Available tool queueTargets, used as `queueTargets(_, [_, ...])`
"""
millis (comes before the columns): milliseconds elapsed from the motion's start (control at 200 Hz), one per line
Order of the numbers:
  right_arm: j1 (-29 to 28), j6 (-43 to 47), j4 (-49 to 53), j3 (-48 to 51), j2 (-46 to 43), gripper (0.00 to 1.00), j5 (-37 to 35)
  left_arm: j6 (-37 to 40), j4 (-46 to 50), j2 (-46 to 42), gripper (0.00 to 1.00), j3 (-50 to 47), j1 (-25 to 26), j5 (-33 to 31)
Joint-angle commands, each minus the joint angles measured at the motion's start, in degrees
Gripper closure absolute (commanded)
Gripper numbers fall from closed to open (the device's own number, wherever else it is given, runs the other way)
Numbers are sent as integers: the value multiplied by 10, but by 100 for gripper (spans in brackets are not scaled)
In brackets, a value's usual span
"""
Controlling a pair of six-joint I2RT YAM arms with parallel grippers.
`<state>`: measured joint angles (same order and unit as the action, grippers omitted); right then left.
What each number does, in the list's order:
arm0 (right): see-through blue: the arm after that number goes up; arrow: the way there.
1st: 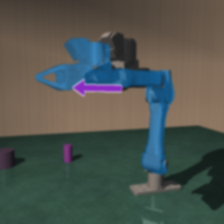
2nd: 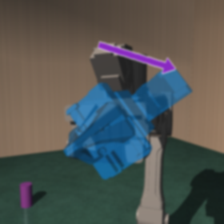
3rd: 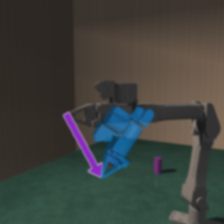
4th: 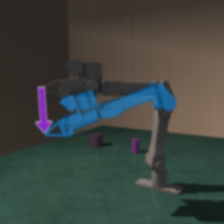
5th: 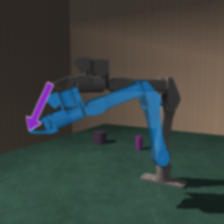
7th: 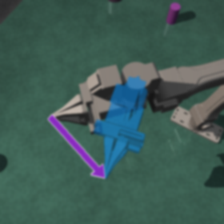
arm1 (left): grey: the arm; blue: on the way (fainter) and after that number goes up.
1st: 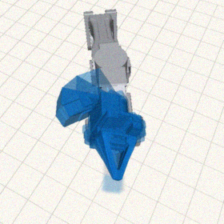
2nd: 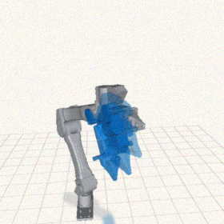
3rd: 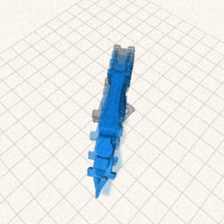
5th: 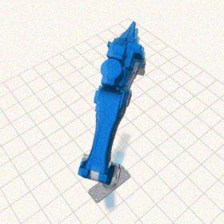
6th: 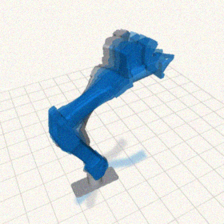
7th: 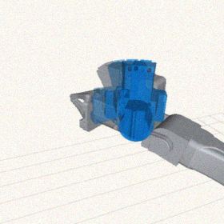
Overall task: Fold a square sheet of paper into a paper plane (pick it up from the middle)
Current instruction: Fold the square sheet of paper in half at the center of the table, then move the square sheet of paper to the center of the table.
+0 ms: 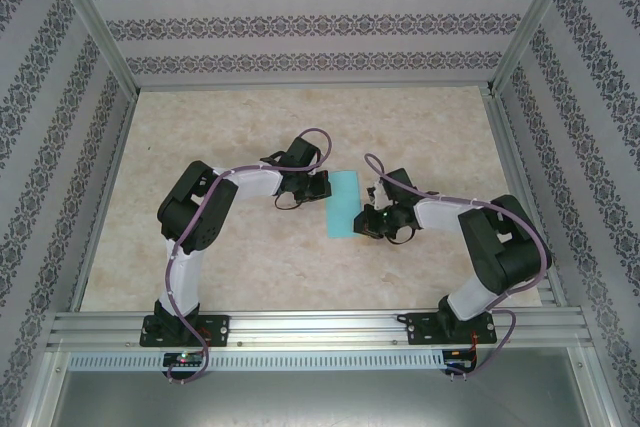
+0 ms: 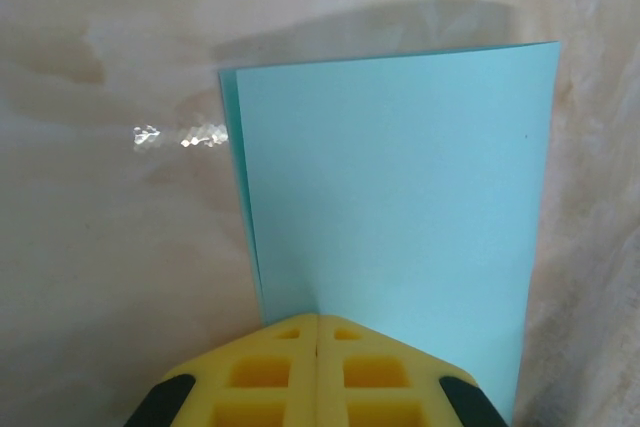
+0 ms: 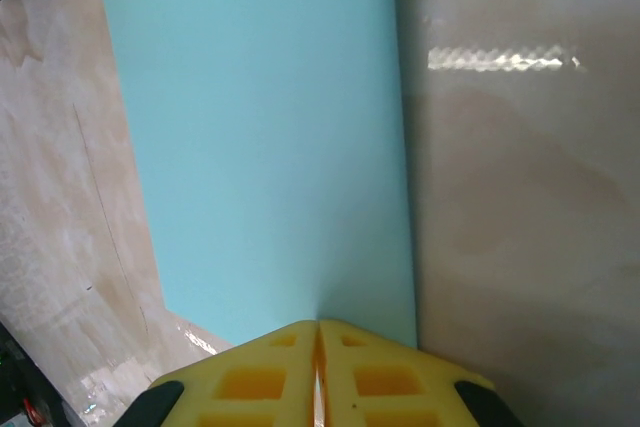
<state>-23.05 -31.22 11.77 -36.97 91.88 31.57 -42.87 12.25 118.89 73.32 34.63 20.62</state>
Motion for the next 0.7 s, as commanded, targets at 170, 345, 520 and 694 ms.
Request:
queueTargets(170, [-9,-43,49,10,21,90,-23,41,104,50,100,-19,2,-39])
queueTargets(345, [-54,-137,-24,-6,30,89,-43,63,134,-3,91,50,1,-38])
queueTargets(520, [-99,-245,-110,-19,66,89,-83,37,123,-60,84,36,-9,-83])
queueTargets(694, [-143,-306,-166,-75,100,89,-100,11,84,-129,83,-46,-24,-105])
